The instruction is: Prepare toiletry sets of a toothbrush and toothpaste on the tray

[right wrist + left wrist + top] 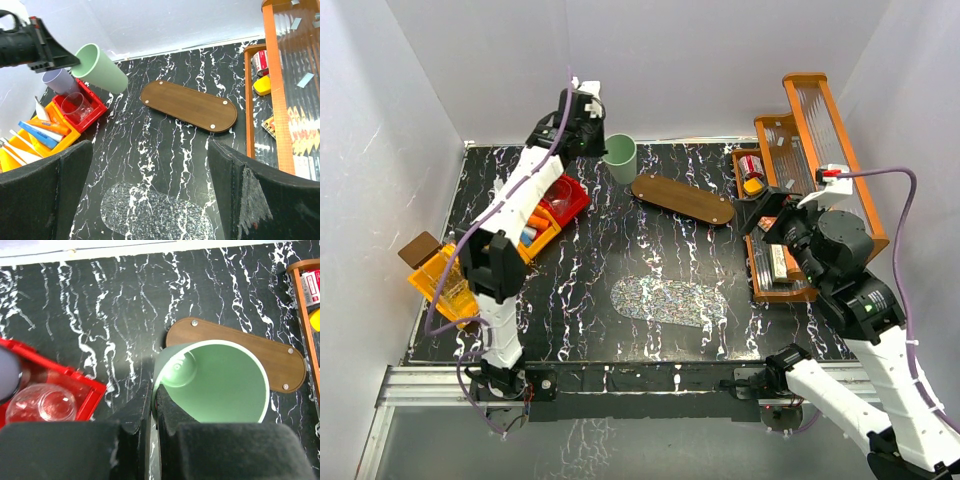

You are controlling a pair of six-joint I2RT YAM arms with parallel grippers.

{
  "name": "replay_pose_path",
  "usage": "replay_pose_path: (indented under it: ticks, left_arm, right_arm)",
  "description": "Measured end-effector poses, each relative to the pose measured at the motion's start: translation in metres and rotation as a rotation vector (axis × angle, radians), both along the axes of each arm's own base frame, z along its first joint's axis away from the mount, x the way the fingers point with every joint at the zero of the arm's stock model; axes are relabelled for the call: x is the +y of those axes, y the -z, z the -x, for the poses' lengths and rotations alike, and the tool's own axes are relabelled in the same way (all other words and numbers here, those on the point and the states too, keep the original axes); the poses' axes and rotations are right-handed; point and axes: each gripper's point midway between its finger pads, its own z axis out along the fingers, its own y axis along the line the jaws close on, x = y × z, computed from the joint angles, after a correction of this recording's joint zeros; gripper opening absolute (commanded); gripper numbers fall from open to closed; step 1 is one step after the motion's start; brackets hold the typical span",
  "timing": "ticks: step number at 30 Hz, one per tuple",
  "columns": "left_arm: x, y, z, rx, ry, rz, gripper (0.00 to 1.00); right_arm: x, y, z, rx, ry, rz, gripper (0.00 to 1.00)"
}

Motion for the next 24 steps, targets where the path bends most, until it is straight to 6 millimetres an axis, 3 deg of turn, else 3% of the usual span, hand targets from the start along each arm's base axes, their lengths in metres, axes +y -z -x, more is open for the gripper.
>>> replay_pose_path:
  ticks: [6, 12, 24]
  left_arm:
    - [-0.03, 0.034, -0.026, 0.029, 0.028, -0.02, 0.0]
    - [-0.043, 0.061, -0.039, 0.061, 0.034, -0.043, 0.0]
    - [-0.06, 0.065, -0.051, 0.036, 0.052, -0.062, 0.0]
  right_arm:
    - [-0.01, -0.003, 0.007, -0.015, 0.029, 0.01, 0.98]
    - [-0.015, -0.002, 0.008, -0.016, 0.049, 0.025, 0.98]
    - [-0.017, 0.001, 0.009, -0.005, 0.057, 0.034, 0.98]
